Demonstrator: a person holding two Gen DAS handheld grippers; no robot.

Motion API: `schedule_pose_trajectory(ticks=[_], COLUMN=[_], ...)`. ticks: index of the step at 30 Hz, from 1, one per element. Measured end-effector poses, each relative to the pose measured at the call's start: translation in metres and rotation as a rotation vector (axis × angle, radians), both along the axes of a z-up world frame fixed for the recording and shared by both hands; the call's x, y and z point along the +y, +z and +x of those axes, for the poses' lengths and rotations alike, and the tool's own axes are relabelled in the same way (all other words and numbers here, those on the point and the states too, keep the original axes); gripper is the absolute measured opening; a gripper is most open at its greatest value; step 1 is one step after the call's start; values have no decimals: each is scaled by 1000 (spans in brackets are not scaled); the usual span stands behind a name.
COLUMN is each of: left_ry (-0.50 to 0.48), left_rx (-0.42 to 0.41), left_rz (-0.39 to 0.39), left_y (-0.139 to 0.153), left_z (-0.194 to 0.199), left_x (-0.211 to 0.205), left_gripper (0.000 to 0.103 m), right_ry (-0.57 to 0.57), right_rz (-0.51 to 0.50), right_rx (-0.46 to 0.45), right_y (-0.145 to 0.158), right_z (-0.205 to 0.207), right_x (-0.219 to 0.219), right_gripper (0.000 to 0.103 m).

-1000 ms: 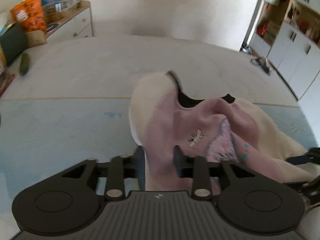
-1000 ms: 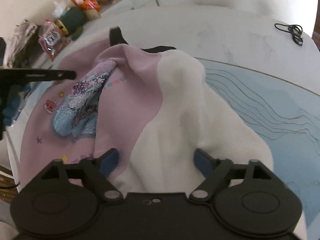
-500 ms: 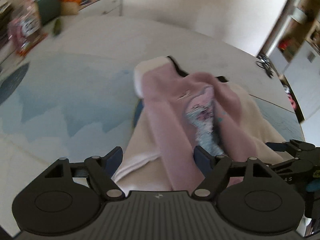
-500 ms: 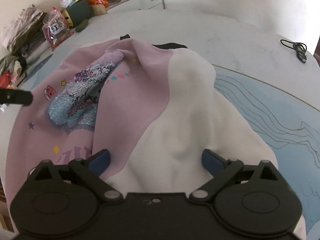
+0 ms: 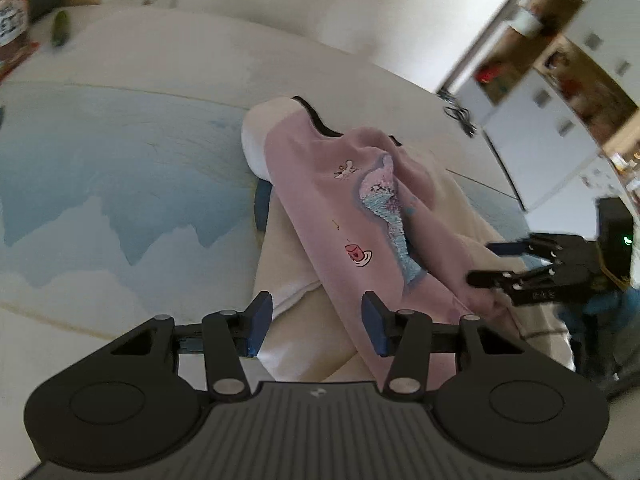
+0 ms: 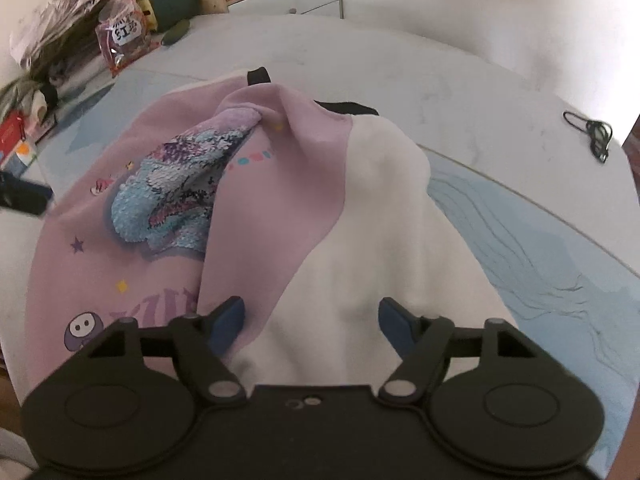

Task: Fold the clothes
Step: 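Lower the sweatshirt onto the bed and open both grippers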

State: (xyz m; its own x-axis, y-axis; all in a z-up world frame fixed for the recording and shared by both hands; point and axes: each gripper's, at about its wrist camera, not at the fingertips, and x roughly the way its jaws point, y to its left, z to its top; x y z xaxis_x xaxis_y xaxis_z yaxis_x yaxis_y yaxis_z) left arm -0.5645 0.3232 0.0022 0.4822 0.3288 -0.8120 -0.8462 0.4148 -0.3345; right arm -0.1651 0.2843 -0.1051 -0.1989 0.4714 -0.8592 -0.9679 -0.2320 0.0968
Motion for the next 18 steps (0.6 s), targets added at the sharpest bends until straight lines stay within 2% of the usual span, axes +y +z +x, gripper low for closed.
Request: schedule_pose_trajectory(ticks=[8,12,16,17,18], left_ry=[-332,-406,-448,-458,-468], left_rx=[209,263,288,295,301], left_rz=[-46,-15,9,15,21], left_y=[-42,-44,-45,-46,-46], left_z=[41,59,66,68,70], left_x=[36,45,51,52,53], left_gripper=[46,46,22,13,10], right_ry=[53,59,47,44,39], right_rz=[-59,-78,-76,-71,-67], right_rx=[-61,-85,-132,-148,-155], right_y=[5,6,-2,-3,-3], right_z=[-25,-38,-50,-51,-50], right_x=[17,25,26,25,25], right_gripper=[103,103,103,103,103])
